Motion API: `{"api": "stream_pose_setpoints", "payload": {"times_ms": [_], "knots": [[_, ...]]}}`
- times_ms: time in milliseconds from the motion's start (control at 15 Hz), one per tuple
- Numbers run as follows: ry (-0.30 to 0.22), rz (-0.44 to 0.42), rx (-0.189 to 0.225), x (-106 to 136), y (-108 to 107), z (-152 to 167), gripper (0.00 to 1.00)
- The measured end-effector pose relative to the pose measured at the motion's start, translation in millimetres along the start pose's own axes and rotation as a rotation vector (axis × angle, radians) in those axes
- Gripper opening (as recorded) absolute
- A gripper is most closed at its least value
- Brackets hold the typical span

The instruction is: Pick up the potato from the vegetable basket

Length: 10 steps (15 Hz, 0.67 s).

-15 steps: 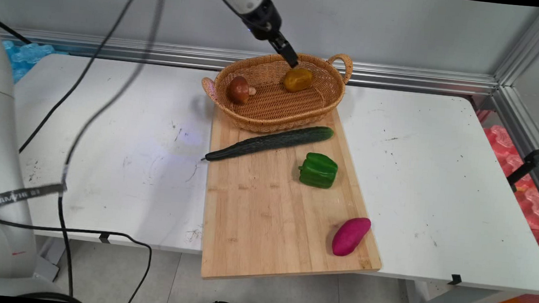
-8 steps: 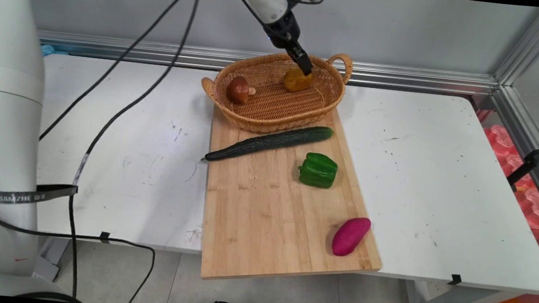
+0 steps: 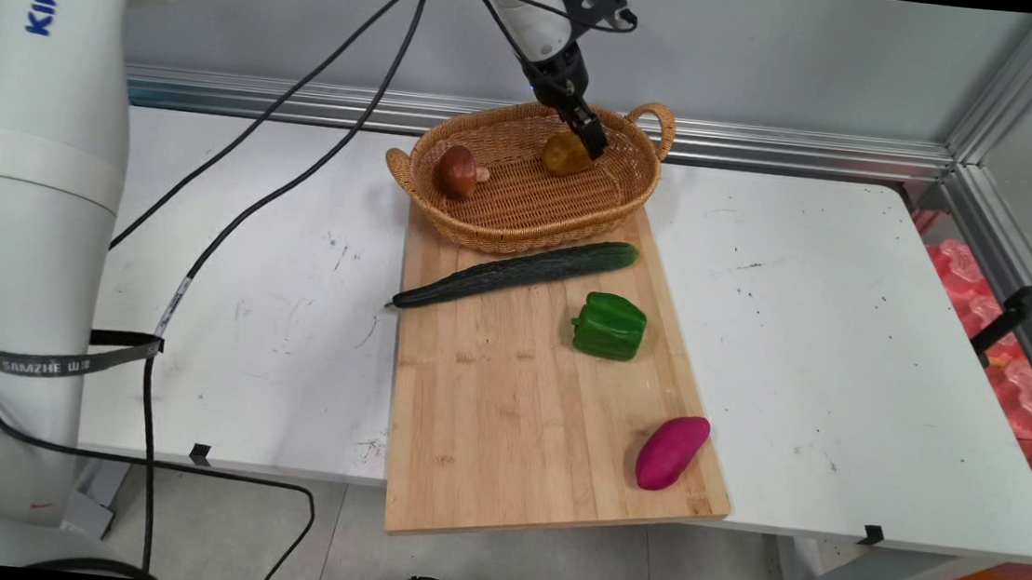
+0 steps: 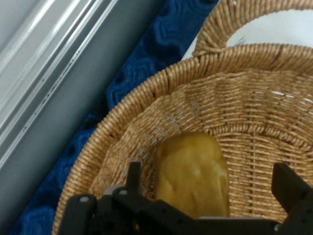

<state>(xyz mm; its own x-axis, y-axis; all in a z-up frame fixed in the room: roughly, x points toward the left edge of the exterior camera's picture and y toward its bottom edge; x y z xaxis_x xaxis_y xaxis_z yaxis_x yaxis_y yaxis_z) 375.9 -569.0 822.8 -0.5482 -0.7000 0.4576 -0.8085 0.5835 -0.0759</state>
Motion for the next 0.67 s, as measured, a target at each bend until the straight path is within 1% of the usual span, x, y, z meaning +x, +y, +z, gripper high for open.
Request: {"api": "stream_pose_setpoints", "payload": {"times_ms": [533,600,667], "knots": [[-0.060,-0.021,0.001,-3,1,20,1.00],[-0.064,-0.019,0.000,-3,1,21,0.00],[-0.069,-0.018,-0.002,-3,2,22,0.00]]}}
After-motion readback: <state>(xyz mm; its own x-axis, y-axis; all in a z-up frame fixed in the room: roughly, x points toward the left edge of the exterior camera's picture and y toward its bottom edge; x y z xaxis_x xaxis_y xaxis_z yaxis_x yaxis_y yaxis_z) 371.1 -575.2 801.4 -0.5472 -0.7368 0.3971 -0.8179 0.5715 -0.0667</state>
